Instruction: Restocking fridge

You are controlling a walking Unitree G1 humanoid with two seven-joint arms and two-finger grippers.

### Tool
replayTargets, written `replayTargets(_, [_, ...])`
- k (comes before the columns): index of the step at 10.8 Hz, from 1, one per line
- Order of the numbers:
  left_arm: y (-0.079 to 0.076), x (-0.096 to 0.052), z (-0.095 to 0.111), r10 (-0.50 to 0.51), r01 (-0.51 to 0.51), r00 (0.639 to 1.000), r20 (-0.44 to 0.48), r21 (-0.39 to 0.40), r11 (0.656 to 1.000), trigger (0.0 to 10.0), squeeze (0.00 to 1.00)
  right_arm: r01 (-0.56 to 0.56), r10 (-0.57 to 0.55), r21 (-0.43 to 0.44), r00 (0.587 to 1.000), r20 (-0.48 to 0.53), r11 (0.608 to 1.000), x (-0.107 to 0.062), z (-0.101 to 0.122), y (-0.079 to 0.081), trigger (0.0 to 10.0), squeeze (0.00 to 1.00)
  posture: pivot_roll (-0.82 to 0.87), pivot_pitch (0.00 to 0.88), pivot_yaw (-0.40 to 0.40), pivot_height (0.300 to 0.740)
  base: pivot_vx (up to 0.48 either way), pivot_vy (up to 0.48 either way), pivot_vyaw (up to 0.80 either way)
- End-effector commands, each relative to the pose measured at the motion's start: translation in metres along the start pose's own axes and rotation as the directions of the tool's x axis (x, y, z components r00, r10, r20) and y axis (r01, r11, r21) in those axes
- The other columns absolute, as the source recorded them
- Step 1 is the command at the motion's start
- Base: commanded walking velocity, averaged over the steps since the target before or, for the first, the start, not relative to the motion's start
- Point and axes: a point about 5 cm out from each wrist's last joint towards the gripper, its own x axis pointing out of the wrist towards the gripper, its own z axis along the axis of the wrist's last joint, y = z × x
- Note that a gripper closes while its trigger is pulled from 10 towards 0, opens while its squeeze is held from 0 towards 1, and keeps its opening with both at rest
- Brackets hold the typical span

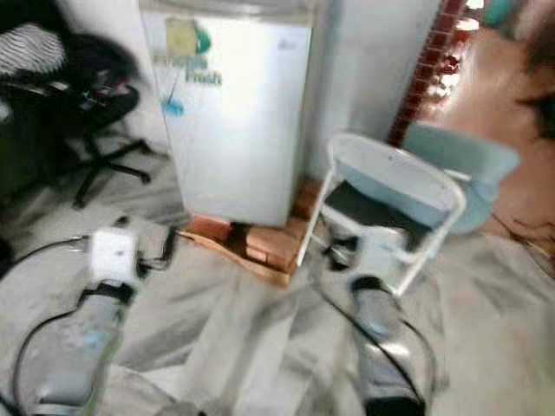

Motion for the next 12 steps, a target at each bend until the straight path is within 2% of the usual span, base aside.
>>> replayTargets(1, [-0.0092,0.0042,0.0056,-0.025,0.026,0.999,0.019,-0.016,1.0,10.0,0.0,0.039,-0.039,-0.021,0.999,0.017,0.999,-0.001,0.0048,-0.0136,10.0,0.0,0.11,0.04,-0.022,0.74,0.0,0.48,-0.56])
replayTargets(12, [-0.0092,0.0042,0.0056,-0.025,0.026,0.999,0.019,-0.016,1.0,10.0,0.0,0.039,-0.039,-0.021,0.999,0.017,0.999,-0.001,0.0048,-0.0136,10.0,0.0,0.11,0.04,-0.022,0.74,0.0,0.48,-0.56])
